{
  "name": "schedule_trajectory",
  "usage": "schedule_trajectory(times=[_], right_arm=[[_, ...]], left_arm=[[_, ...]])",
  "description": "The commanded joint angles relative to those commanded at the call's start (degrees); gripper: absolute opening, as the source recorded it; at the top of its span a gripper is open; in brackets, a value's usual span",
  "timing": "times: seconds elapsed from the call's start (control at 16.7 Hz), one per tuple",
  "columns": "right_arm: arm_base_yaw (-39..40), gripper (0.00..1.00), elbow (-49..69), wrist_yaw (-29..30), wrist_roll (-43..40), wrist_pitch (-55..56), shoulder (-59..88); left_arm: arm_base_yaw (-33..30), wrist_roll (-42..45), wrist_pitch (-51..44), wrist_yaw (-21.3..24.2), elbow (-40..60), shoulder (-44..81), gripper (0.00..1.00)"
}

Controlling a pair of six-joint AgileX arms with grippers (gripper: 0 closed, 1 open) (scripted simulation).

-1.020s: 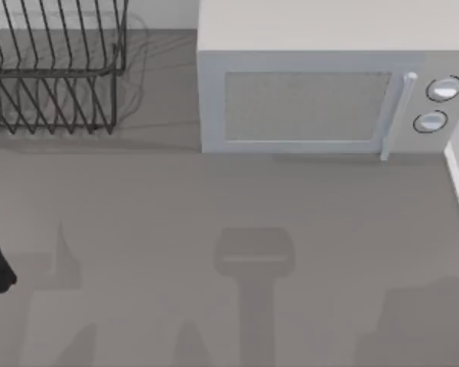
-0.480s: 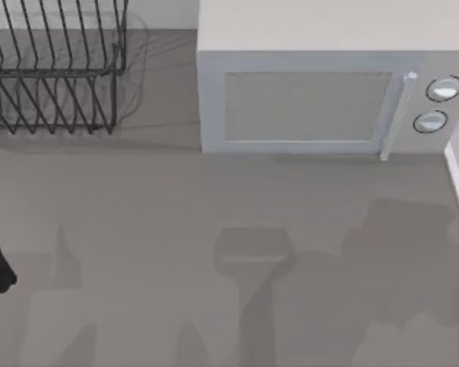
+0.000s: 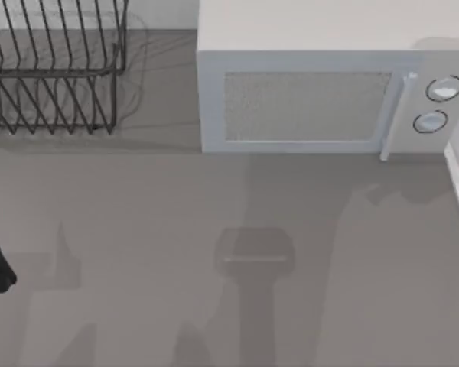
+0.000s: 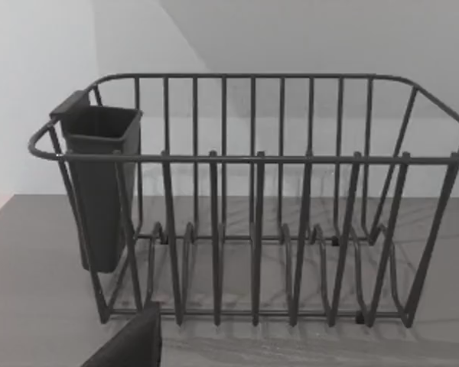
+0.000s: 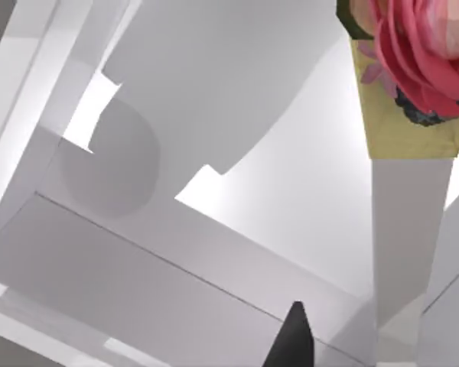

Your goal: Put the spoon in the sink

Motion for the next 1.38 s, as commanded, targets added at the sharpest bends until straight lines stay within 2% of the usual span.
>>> schedule_trajectory(times=[0.3, 0.6, 1.02, 1.38], right_arm=[[2.92, 0.00, 23.29, 0.23, 4.24, -5.79, 14.92], [4.33, 0.00, 31.86, 0.44, 6.34, -7.53, 20.58], [3.88, 0.00, 29.45, 0.37, 6.55, -5.57, 19.66], [4.23, 0.00, 11.35, 0.34, 6.47, 5.68, 14.22]], left_arm=[[0.00, 0.00, 0.00, 0.00, 0.00, 0.00, 1.00], [0.00, 0.00, 0.00, 0.00, 0.00, 0.00, 1.00], [0.00, 0.00, 0.00, 0.00, 0.00, 0.00, 1.00], [0.00, 0.00, 0.00, 0.00, 0.00, 0.00, 1.00]])
